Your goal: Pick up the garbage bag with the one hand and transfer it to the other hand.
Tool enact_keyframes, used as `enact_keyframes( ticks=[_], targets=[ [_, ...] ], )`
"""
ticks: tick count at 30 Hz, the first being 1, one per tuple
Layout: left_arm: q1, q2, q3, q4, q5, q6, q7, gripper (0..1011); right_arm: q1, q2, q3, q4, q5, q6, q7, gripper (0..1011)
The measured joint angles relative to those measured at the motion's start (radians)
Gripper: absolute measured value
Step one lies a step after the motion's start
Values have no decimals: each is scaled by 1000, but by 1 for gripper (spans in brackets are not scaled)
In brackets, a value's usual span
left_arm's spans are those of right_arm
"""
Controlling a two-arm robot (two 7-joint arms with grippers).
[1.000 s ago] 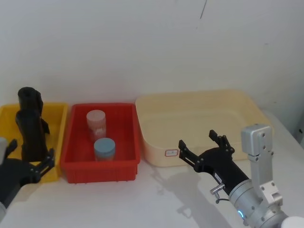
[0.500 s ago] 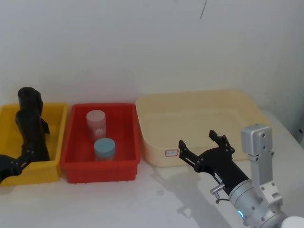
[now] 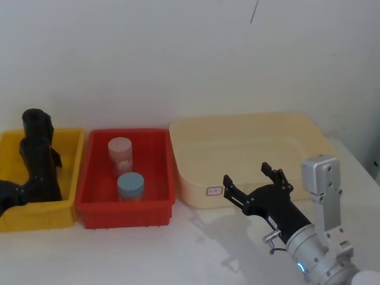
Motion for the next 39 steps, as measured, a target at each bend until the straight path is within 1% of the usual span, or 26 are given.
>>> enact_keyframes(
  ticks=[6, 14, 15, 17, 22, 23, 32, 39],
  targets=[
    [-42, -8, 11, 47, 13, 1, -15, 1000, 0, 0, 0, 0, 0, 0, 0, 1005],
    [-110, -21, 39, 131, 43, -9, -47, 1000, 0, 0, 0, 0, 0, 0, 0, 1004],
    [-110, -21, 39, 131, 43, -9, -47, 1000, 0, 0, 0, 0, 0, 0, 0, 1004],
    [-133, -25, 50, 159, 52, -17, -65, 1000, 0, 0, 0, 0, 0, 0, 0, 1004],
    [-170, -35, 70, 202, 62, -33, -101, 1001, 0, 0, 0, 0, 0, 0, 0, 1004],
    [-170, -35, 70, 202, 62, -33, -101, 1000, 0, 0, 0, 0, 0, 0, 0, 1004],
    [-212, -55, 98, 255, 70, -65, -168, 1000, 0, 0, 0, 0, 0, 0, 0, 1004],
    [-227, -67, 108, 274, 73, -76, -194, 1000, 0, 0, 0, 0, 0, 0, 0, 1004]
  ],
)
